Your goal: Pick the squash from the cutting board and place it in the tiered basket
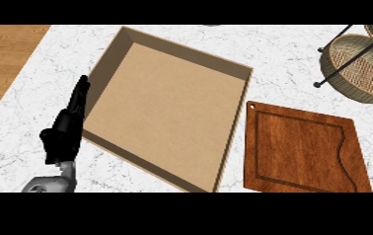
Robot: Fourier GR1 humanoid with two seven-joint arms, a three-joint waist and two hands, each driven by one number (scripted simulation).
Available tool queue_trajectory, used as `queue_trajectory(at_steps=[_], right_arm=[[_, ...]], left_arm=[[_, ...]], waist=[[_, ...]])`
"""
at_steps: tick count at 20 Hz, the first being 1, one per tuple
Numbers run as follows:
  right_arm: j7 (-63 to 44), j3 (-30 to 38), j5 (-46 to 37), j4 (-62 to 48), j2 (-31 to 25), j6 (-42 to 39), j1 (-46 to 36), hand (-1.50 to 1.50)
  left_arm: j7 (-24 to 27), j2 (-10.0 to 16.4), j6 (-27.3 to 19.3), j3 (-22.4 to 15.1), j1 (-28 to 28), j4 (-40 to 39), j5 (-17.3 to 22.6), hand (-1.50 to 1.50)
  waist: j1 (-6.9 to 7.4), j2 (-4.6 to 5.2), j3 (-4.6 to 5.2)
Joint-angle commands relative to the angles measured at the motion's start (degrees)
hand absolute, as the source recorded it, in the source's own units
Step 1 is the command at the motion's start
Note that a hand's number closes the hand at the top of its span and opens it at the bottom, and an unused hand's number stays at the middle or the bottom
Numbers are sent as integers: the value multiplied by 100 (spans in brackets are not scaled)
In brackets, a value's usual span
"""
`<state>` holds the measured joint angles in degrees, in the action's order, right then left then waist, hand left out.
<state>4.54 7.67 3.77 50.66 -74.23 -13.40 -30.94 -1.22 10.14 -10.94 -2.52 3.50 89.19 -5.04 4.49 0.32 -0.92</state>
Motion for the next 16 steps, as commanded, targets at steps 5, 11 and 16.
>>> queue_trajectory(at_steps=[5,11,16], right_arm=[[14,-594,-646,-302,574,237,-633,150],[-251,-860,-1040,-751,1229,721,-1031,150],[-342,-777,-865,-1244,1801,609,-1429,150]], left_arm=[[-256,-480,87,-324,-394,-756,47,0],[-264,-417,229,-250,-488,-716,64,0],[-390,-562,142,-309,-402,-671,-41,0]], waist=[[37,143,95],[74,145,91],[9,127,85]])
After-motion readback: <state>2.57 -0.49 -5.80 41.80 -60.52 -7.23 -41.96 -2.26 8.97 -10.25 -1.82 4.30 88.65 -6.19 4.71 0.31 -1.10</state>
